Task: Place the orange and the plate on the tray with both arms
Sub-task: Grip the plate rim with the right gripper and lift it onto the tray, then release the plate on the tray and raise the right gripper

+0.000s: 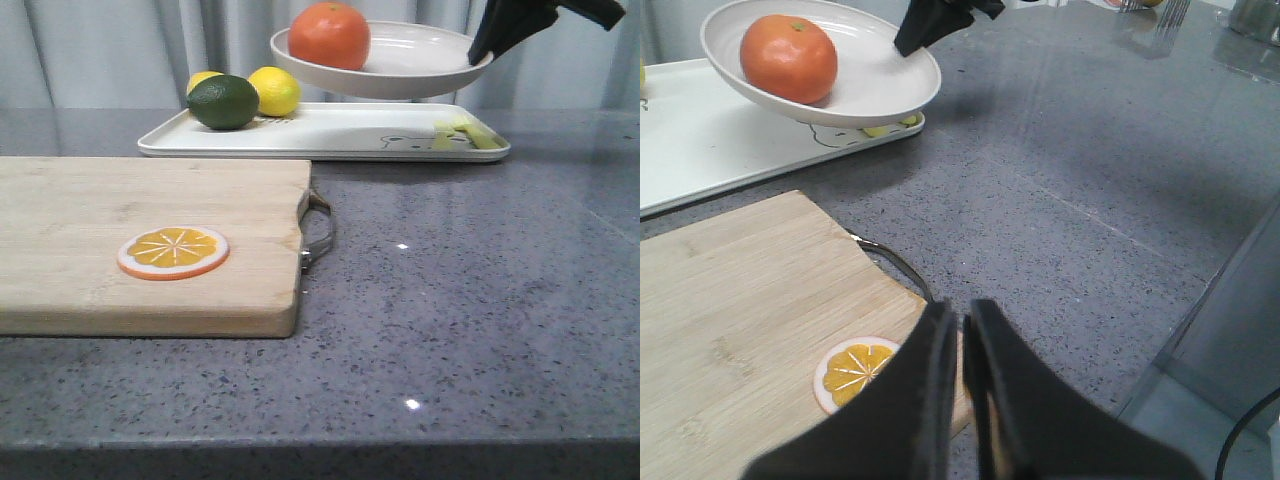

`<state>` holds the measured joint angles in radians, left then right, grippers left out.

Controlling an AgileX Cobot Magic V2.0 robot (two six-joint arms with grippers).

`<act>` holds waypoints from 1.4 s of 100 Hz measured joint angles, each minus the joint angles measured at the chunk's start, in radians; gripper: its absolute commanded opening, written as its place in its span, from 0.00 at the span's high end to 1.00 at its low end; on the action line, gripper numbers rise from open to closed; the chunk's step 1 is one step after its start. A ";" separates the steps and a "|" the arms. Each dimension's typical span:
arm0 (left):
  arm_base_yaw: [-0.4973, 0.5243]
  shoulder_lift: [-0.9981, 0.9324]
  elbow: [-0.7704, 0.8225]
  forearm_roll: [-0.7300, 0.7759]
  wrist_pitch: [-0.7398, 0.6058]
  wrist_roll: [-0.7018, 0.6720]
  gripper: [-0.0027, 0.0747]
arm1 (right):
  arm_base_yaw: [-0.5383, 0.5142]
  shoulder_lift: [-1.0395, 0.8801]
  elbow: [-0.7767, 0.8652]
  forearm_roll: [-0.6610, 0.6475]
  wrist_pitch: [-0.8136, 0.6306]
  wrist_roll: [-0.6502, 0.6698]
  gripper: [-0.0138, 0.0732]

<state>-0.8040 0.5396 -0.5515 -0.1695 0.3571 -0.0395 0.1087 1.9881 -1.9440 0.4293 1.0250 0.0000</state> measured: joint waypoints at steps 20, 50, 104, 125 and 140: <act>0.000 0.000 0.000 0.000 0.000 0.000 0.96 | 0.004 0.206 -0.293 0.000 0.073 0.000 0.91; 0.000 0.000 0.000 0.000 0.000 0.000 0.96 | 0.004 0.414 -0.533 0.000 0.106 0.010 0.91; 0.000 0.000 0.000 0.007 0.000 0.000 0.96 | 0.015 0.459 -0.547 0.009 0.035 0.014 0.70; 0.000 0.000 0.000 0.007 0.000 0.000 0.96 | 0.015 0.459 -0.547 0.009 0.033 0.016 0.51; 0.000 0.000 0.000 0.007 0.000 0.000 0.96 | 0.015 0.459 -0.547 0.018 0.035 0.016 0.50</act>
<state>-0.8040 0.5396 -0.5515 -0.1624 0.3571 -0.0395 0.1233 2.4476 -2.4914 0.4468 1.0602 0.0159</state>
